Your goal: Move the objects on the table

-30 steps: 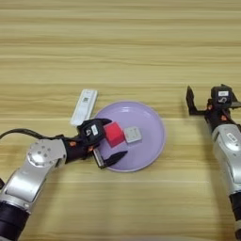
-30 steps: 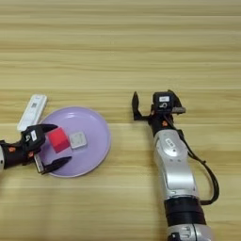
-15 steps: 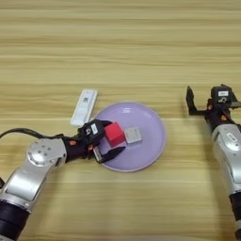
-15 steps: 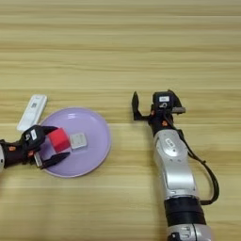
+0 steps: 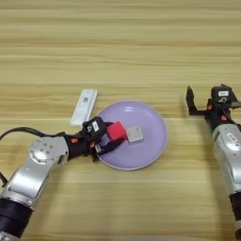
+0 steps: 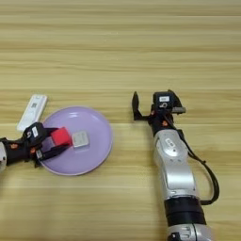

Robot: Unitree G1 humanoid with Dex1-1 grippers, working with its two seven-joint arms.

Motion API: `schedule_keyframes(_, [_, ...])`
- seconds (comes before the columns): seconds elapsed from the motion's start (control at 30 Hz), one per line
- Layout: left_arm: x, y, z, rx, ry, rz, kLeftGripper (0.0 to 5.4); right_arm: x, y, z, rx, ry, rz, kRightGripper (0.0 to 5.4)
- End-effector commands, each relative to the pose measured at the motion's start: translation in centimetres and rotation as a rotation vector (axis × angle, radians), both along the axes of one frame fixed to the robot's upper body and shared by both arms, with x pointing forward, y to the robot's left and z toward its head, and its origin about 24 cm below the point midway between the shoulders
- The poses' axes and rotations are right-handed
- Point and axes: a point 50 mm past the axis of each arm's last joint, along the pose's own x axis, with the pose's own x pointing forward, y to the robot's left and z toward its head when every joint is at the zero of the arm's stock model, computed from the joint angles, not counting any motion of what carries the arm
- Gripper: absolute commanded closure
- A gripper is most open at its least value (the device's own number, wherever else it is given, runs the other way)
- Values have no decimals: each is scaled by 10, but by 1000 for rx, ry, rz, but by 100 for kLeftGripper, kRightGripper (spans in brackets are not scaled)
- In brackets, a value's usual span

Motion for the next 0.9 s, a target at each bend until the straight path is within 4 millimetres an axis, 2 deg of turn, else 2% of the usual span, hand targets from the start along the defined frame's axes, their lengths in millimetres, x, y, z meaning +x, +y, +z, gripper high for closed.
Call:
schedule_keyframes(0.03, [3,1,2,-24,-1,33,306,2,-1,4,-5,-4,0,0])
schedule_keyframes(0.2, [4,-1,5,-60,-15,53,308,1,-9,10,-9,-29,-40,0])
schedule_keyframes(0.47, [8,0,13,-128,-55,132,308,-1,-38,19,3,-66,-176,0])
schedule_keyframes(0.73, [23,31,26,-178,-131,402,308,-3,-51,22,1,-75,-215,0])
schedule_keyframes(0.9, [10,53,32,-172,-119,541,308,-4,-54,23,1,-75,-223,0])
